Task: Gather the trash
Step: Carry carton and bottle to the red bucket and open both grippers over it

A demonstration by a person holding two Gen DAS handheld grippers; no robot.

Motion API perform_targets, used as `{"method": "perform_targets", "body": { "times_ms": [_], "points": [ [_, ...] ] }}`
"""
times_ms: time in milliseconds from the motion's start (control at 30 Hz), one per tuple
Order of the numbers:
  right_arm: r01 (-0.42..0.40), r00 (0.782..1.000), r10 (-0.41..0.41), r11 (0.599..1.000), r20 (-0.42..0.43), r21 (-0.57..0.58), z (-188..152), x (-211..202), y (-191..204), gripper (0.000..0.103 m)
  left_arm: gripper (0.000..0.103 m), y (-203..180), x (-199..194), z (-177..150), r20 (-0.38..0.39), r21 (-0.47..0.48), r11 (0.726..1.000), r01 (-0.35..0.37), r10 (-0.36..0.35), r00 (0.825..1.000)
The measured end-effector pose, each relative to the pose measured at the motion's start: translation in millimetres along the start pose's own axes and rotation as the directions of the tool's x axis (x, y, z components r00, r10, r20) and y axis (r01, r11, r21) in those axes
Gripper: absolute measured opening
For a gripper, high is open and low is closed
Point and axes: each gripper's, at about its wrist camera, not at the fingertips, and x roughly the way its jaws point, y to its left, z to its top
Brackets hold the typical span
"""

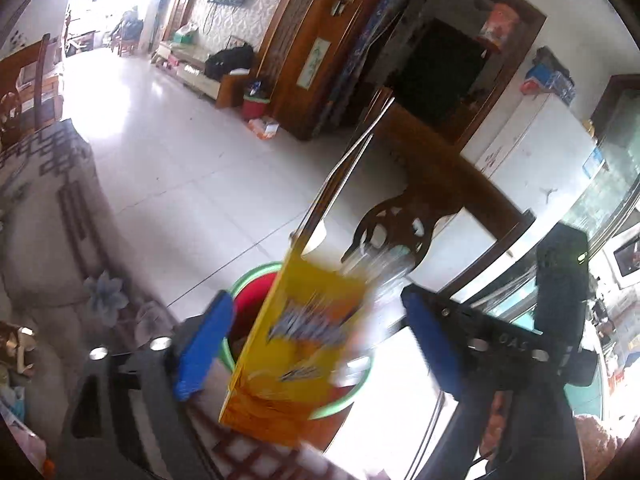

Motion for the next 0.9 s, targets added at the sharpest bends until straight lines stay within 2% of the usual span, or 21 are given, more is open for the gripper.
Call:
{"method": "perform_targets", "body": {
  "times_ms": [33, 100, 267, 533, 667, 900],
  "points": [
    [0.005, 1.000, -0.005, 1.000, 0.004, 0.004, 1, -1, -3, 0.069, 0.095, -1, -2, 0, 0.014, 0.000, 1.000, 0.001, -0.001, 1.000],
    [0.010, 1.000, -0.010, 1.000, 0.010, 0.007, 0, -3, -6, 0.071, 0.095, -3, -8, 2, 0.039, 0.003, 1.000, -0.011, 0.010, 0.999],
    [0.008, 1.000, -0.008, 1.000, 0.016, -0.004, -4, -8, -1, 0.075, 0.095, -1, -37, 2, 0.119, 0.000, 1.000, 0.017, -0.017, 0.993],
    [-0.034, 0.999, 0.035, 0.996, 0.005, -0.084, -15, -6, 38, 0.080, 0.095, 28, -101, -14, 0.202, -0.075, 0.996, 0.048, -0.032, 0.979],
    [-0.076, 0.997, 0.074, 0.989, -0.020, -0.126, -22, 0, 67, 0.081, 0.095, 48, -131, -26, 0.212, -0.118, 0.993, 0.007, 0.018, 0.977],
    [-0.135, 0.988, 0.116, 0.967, -0.097, -0.215, -50, 18, 132, 0.083, 0.095, 98, -184, -74, 0.188, -0.203, 0.968, -0.150, 0.189, 0.964]
  ]
}}
